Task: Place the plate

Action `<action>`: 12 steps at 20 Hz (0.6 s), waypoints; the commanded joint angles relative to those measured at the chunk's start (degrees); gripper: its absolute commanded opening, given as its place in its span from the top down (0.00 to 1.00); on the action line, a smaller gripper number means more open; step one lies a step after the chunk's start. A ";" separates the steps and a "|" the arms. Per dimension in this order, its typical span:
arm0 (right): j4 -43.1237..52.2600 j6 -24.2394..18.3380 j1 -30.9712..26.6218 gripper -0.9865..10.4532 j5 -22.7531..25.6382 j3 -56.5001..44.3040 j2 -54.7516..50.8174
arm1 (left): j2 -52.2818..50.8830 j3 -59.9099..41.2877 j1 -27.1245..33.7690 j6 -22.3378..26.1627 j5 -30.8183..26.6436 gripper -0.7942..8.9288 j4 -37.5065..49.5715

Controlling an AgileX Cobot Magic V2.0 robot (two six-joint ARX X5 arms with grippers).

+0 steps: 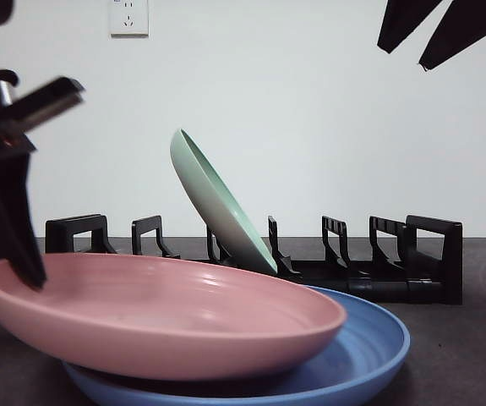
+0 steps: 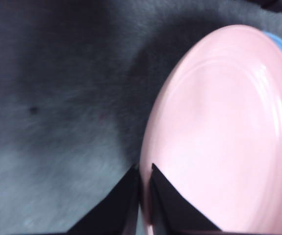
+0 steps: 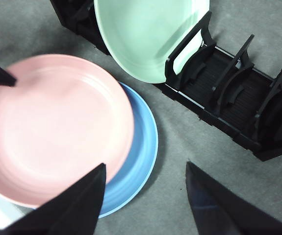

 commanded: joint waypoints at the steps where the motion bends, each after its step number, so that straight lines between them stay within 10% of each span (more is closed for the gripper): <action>1: 0.52 0.26 0.55 0.69 0.09 0.98 0.42 | 1.86 0.31 -2.62 -2.14 -3.17 0.90 2.29; 12: 0.55 0.28 0.55 0.69 0.09 0.98 0.42 | 4.02 0.42 -9.62 -3.08 -10.47 0.89 6.03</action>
